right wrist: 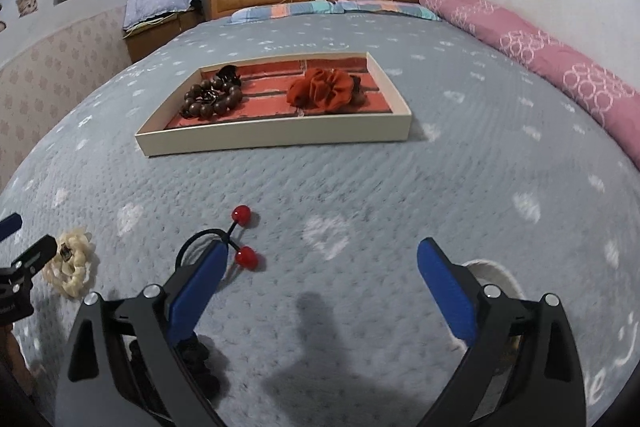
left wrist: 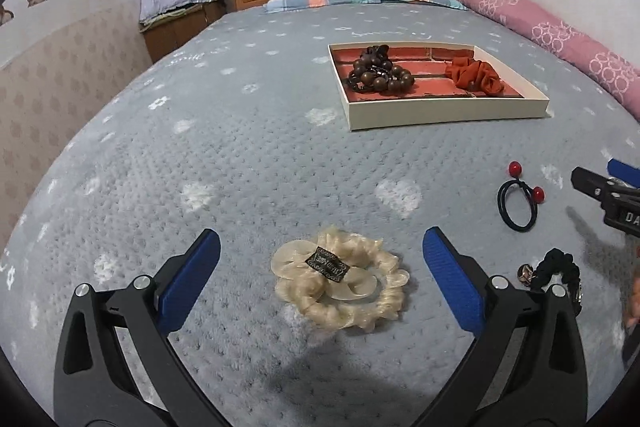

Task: Organize jewelry
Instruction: 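Move the left tool to the cream scrunchie while the right tool reaches the red-ball hair tie, then close the left tool on the cream scrunchie while the right tool grips the hair tie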

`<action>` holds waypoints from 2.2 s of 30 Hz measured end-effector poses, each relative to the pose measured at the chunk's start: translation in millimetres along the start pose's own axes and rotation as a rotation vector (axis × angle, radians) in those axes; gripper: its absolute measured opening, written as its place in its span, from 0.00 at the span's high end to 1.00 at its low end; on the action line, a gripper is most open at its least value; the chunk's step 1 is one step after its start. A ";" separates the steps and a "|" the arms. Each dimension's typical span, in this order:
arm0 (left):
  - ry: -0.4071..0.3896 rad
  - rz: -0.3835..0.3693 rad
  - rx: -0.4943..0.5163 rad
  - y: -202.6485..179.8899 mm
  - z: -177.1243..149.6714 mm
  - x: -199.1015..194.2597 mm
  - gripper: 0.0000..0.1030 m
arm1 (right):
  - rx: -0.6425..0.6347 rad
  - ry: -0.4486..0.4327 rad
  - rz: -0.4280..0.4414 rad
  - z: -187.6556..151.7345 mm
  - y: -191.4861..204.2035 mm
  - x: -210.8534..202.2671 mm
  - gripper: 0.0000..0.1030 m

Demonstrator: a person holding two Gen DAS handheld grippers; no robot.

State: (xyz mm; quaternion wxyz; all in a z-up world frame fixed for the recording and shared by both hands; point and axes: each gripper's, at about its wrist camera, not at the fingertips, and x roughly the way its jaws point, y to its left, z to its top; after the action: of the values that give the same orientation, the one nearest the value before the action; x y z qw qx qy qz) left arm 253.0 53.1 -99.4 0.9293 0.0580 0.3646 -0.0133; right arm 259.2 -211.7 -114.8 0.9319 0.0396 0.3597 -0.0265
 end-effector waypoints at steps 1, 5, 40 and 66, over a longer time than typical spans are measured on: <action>0.009 -0.004 -0.006 3.7 -1.3 2.7 0.05 | 0.001 0.001 -0.004 -0.5 1.6 1.5 0.09; 0.039 -0.028 -0.039 15.9 -3.9 12.2 0.05 | -0.015 0.014 -0.014 -2.9 10.5 9.7 0.09; 0.153 -0.187 -0.100 22.3 -10.6 50.5 0.54 | -0.109 0.150 0.023 -4.4 44.8 45.3 0.57; 0.095 -0.188 -0.079 19.1 -5.9 38.4 0.71 | -0.102 0.081 0.056 2.8 40.4 30.2 0.82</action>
State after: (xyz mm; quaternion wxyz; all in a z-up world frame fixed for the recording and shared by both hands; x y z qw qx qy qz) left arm 278.4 73.4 -127.9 0.9072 -0.0127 0.4121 -0.0833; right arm 286.6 -172.4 -130.9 0.9178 0.0029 0.3966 0.0197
